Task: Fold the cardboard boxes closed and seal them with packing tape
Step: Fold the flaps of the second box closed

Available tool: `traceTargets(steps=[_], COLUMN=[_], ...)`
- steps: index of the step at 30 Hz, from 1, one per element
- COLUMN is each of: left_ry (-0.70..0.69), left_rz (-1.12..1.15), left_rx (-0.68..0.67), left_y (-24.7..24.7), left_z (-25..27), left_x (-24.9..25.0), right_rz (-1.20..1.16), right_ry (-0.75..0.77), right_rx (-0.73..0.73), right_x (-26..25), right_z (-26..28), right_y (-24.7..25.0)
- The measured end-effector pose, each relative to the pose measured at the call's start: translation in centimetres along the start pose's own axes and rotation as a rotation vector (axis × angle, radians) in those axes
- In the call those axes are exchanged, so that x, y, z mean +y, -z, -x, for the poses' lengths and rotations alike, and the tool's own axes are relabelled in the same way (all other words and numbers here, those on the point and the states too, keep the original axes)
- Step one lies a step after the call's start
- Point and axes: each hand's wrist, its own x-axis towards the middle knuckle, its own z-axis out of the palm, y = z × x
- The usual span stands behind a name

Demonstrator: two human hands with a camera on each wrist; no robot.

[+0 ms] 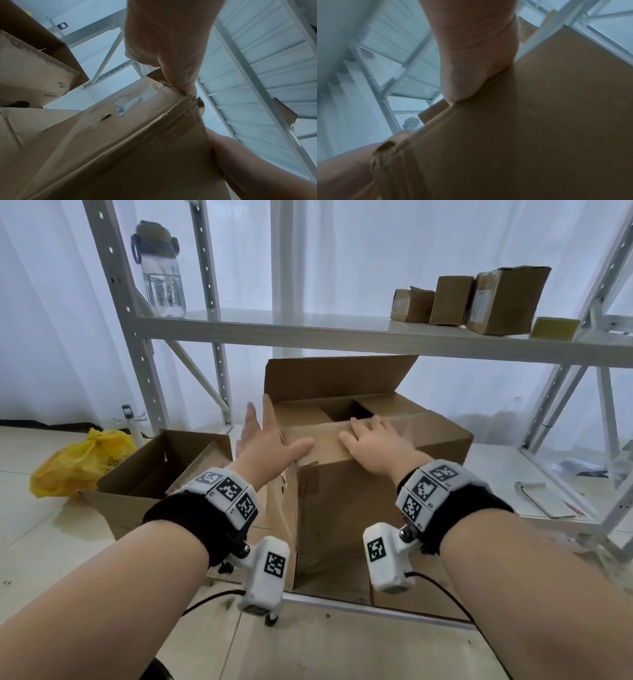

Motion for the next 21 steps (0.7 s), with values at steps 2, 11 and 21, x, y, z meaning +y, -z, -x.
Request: traceTargets(steps=[2, 11, 21], left_ry=[0.002, -0.184, -0.389], left_rz=[-0.066, -0.345, -0.150], left_rx=[-0.033, -0.063, -0.013], left_y=[0.3, 3.2, 3.6], left_z=[-0.9, -5.8, -6.0], left_x=[-0.3, 1.1, 1.6], right_rz=[0.021, -0.092, -0.181], right_ry=[0.013, 0.193, 0.258], right_rx=[-0.026, 0.316, 0.308], right_x=[0.3, 3.9, 5.1], right_z=[-0.8, -2.6, -3.8], right_y=[0.1, 0.7, -0.2])
